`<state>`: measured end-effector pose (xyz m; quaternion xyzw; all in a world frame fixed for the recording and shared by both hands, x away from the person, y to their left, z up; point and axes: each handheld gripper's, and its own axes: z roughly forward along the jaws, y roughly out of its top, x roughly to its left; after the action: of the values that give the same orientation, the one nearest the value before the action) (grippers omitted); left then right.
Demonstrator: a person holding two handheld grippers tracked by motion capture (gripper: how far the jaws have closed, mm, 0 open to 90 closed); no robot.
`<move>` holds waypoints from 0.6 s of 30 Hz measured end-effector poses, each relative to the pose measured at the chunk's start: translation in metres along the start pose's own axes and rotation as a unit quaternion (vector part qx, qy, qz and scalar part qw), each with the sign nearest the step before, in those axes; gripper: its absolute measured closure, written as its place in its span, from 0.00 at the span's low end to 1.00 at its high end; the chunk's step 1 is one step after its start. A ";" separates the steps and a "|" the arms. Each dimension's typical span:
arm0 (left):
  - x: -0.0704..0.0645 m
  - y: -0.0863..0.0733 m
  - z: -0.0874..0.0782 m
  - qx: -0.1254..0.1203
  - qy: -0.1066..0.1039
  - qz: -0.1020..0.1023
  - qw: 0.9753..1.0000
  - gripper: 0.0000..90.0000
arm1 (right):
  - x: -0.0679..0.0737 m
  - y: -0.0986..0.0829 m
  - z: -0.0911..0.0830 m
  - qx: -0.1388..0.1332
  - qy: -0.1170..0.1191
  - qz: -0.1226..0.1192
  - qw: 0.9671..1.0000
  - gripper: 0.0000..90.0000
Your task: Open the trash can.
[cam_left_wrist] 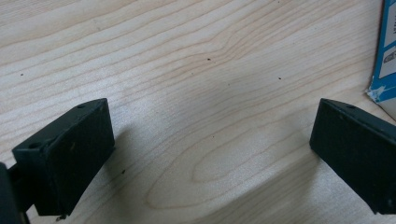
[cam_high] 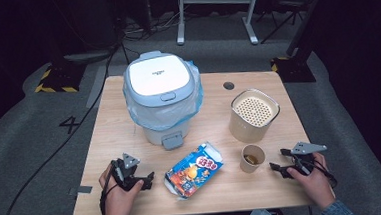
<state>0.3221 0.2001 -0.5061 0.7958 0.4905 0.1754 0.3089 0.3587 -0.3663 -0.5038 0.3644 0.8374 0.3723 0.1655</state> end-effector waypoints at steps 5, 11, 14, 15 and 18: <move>0.001 0.000 0.000 0.000 -0.002 0.003 1.000 0.00 | 0.000 0.000 0.000 0.000 0.000 0.000 1.000 0.24; 0.006 0.003 -0.005 -0.001 -0.005 0.006 1.000 0.17 | 0.000 0.000 0.000 0.000 0.000 0.000 1.000 0.24; 0.012 0.005 -0.009 0.005 -0.013 0.012 1.000 0.36 | 0.000 0.000 0.000 0.000 0.000 0.000 1.000 0.24; 0.014 0.006 -0.011 0.007 -0.021 0.012 1.000 0.42 | 0.000 0.000 0.000 0.000 0.000 0.000 1.000 0.24; 0.019 0.009 -0.016 0.000 -0.051 0.003 0.999 0.52 | 0.000 0.000 0.000 0.000 0.000 0.000 1.000 0.24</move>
<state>0.3270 0.2189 -0.4882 0.8052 0.4718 0.1356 0.3326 0.3587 -0.3663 -0.5038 0.3645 0.8373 0.3724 0.1654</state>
